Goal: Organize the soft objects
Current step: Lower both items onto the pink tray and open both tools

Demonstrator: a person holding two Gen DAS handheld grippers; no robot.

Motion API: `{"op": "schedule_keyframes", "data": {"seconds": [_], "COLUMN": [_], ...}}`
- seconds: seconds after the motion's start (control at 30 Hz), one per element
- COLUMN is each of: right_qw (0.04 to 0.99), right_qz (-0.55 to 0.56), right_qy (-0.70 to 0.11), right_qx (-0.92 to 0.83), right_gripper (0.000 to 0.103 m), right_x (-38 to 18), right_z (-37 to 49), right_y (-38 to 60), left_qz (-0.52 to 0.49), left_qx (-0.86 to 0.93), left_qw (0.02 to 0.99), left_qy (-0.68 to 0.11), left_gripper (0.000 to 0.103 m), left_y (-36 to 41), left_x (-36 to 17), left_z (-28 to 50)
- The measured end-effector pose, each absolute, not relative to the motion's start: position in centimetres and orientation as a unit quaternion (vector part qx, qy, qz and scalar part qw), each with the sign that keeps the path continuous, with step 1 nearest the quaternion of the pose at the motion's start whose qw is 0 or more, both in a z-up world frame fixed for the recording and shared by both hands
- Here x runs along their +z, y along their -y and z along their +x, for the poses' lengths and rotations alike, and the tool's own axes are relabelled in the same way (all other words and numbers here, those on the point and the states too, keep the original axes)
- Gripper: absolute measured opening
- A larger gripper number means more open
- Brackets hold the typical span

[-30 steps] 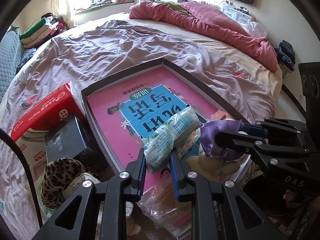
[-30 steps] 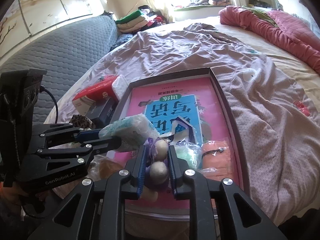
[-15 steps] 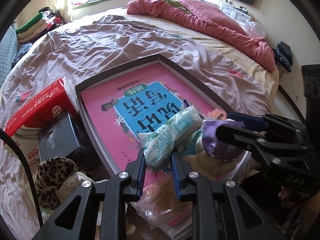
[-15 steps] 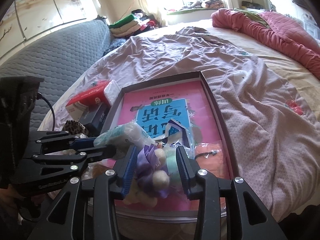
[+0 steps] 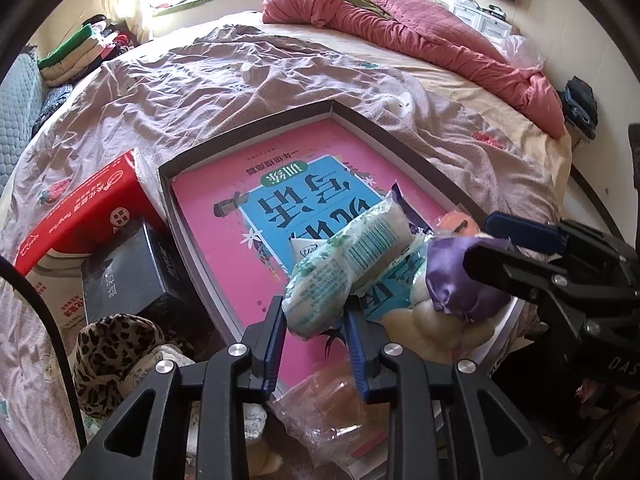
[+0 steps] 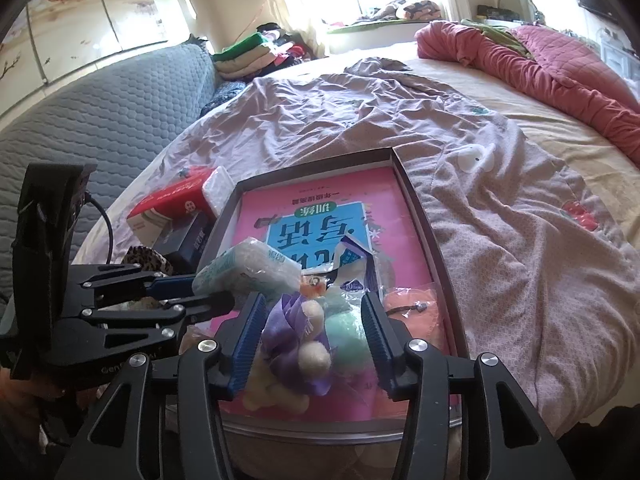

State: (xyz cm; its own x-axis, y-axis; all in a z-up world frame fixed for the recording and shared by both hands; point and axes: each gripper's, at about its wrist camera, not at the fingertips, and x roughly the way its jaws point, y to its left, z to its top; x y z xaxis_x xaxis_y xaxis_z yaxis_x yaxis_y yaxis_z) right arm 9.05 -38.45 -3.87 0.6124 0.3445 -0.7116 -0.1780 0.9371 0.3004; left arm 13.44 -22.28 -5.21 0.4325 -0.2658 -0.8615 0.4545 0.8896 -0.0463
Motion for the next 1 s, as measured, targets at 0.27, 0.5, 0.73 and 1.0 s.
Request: {"op": "schedule_keyframes", "data": {"seconds": [0.27,0.5,0.73,1.0], "right_qw": [0.896,0.900,0.903,0.908], "right_qz": [0.101,0.104,0.097,0.086], "right_qy": [-0.409,-0.402,-0.400,-0.392], "right_qx": [0.140,0.130,0.124,0.119], "right_gripper": [0.053,0.059,0.061,0.062], "right_x": [-3.2,-2.5,-1.6,-0.6], "right_z": [8.7,8.4,8.1,7.7], "right_y": [38.9,39.2,39.0,38.6], "left_qz": [0.079,0.082,0.060,0.056], "left_qx": [-0.235,-0.245,-0.252,-0.249], "left_qw": [0.834,0.834,0.836,0.843], "left_qy": [-0.493,-0.487,-0.484,-0.474], "left_gripper": [0.032,0.040,0.047,0.053], "left_y": [22.4,22.5,21.8,21.4], "left_x": [-5.1,-4.6,-3.9,-2.9], "left_z": [12.3,11.4,10.9,10.5]}}
